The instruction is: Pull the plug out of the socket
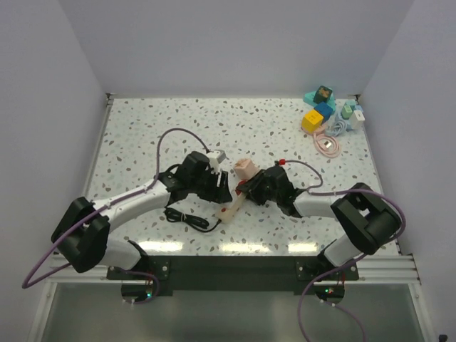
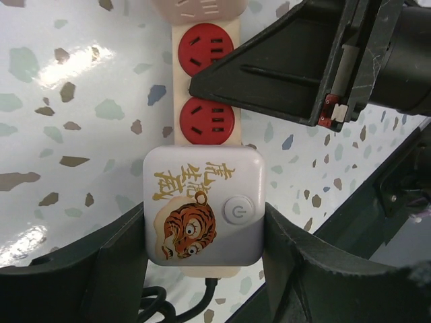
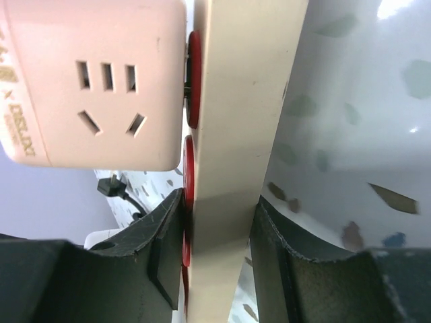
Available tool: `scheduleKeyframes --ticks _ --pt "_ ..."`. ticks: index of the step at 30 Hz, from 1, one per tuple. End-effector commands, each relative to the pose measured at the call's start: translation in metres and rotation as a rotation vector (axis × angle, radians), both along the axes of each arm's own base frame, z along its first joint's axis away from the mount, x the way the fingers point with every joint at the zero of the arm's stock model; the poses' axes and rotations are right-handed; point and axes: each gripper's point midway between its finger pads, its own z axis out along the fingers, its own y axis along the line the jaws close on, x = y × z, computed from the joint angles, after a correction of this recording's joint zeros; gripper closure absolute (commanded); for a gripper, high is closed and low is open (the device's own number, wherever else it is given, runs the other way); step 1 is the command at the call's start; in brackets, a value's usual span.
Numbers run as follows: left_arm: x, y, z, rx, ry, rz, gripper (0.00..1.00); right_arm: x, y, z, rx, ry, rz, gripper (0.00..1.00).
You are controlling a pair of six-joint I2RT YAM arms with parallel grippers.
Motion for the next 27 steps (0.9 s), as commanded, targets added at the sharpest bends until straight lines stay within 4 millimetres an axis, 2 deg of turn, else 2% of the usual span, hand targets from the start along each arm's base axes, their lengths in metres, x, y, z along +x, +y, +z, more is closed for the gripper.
scheduleKeyframes --ticks 1,4,8,10,13,17,20,22,23,24,27 --pt "0.043 0.0 0.081 -0.193 -0.241 0.047 1.0 -0.035 -0.046 -0.063 -0.351 0.149 0.08 1.0" --pt "0.048 0.013 0.088 -0.172 -0.273 0.057 1.0 -0.042 -0.06 -0.079 -0.444 0.194 0.098 1.0" --pt "0.045 0.008 0.078 -0.158 -0.224 0.018 1.0 -0.047 -0.069 -0.093 -0.516 0.23 0.131 1.0" --pt "0.045 0.007 0.069 -0.15 -0.19 0.023 1.0 -0.047 -0.068 -0.096 -0.521 0.222 0.148 1.0" --pt "0.048 0.009 0.07 -0.168 -0.211 0.061 1.0 -0.047 -0.064 -0.099 -0.51 0.21 0.18 1.0" --pt "0.054 0.019 0.062 -0.178 -0.233 0.135 1.0 -0.049 -0.064 -0.105 -0.508 0.226 0.189 1.0" --pt "0.057 0.036 0.05 -0.151 -0.227 0.232 1.0 -0.055 -0.069 -0.113 -0.52 0.25 0.199 1.0" --pt "0.061 0.052 0.058 -0.208 -0.265 0.313 1.0 -0.056 -0.072 -0.117 -0.516 0.258 0.194 1.0" --pt "0.055 0.059 0.058 -0.234 -0.273 0.322 1.0 -0.059 -0.074 -0.119 -0.514 0.266 0.194 1.0" --pt "0.061 0.066 0.065 -0.265 -0.299 0.346 1.0 -0.058 -0.075 -0.12 -0.506 0.266 0.191 1.0" --pt "0.059 0.072 0.068 -0.288 -0.3 0.349 1.0 -0.063 -0.081 -0.126 -0.507 0.284 0.189 1.0"
